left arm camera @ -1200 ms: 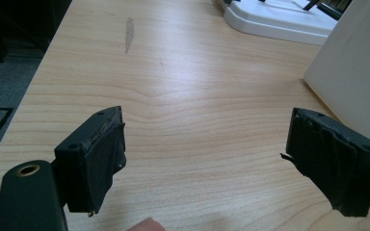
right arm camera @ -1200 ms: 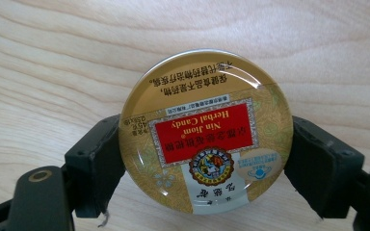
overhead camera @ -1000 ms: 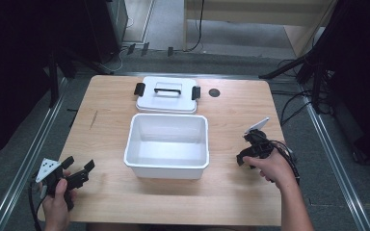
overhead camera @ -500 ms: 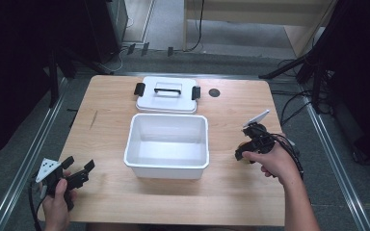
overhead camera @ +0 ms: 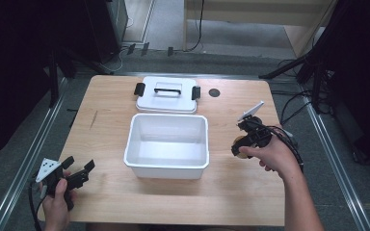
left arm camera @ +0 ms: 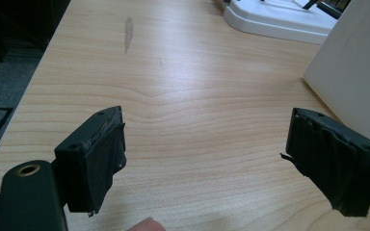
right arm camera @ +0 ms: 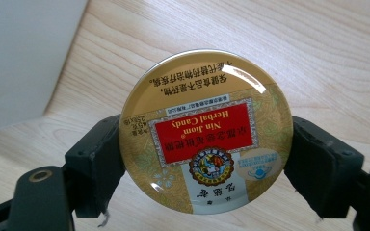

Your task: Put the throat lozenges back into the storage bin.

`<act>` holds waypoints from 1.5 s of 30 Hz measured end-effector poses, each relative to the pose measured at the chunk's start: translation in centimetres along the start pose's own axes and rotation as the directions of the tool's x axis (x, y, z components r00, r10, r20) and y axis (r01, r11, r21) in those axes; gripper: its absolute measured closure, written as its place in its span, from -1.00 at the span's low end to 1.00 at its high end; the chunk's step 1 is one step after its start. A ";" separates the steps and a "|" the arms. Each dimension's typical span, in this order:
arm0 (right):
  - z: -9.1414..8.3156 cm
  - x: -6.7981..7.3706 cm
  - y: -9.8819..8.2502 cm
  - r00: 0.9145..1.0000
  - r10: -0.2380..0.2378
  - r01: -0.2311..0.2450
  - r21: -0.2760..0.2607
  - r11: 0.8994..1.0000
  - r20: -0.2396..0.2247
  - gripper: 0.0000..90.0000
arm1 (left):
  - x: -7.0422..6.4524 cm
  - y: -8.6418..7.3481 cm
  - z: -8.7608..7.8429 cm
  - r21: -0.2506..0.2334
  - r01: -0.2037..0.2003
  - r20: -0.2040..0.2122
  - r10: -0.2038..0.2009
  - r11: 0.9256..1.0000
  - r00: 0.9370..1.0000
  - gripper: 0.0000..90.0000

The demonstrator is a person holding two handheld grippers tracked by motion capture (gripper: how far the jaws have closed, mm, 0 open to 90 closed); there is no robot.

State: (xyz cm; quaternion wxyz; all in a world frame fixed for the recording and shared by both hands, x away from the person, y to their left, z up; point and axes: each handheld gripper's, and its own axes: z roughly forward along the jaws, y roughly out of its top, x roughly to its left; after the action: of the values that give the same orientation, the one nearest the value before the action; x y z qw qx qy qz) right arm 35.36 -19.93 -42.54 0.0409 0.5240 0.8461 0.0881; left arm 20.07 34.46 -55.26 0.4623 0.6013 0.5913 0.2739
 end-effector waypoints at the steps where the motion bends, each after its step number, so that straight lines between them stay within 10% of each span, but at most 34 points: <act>1: -0.2 0.2 0.1 1.000 -0.003 0.003 0.003 1.000 0.003 -0.54 | 0.0 0.0 0.0 0.000 0.000 0.000 0.000 1.000 1.000 -0.67; 14: -2.7 1.7 1.5 0.997 -0.066 0.066 0.002 0.998 0.028 -0.54 | 0.0 0.0 0.0 0.000 -0.001 0.001 0.001 1.000 1.000 -0.68; 21: -3.7 3.4 2.2 0.985 -0.166 0.166 -0.008 0.986 0.045 -0.54 | 0.0 0.0 0.0 0.001 0.000 0.002 0.000 1.000 1.000 -0.67; 45: -5.6 8.2 5.5 0.960 -0.276 0.277 -0.039 0.960 0.040 -0.54 | 0.0 0.0 0.1 0.003 0.003 0.008 -0.003 1.000 1.000 -0.67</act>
State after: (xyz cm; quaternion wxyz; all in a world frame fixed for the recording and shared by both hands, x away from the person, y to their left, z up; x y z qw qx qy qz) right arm 35.62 -10.76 -35.81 0.0790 0.4011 0.9081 0.0912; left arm 20.16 34.48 -55.28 0.4642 0.6020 0.5909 0.2701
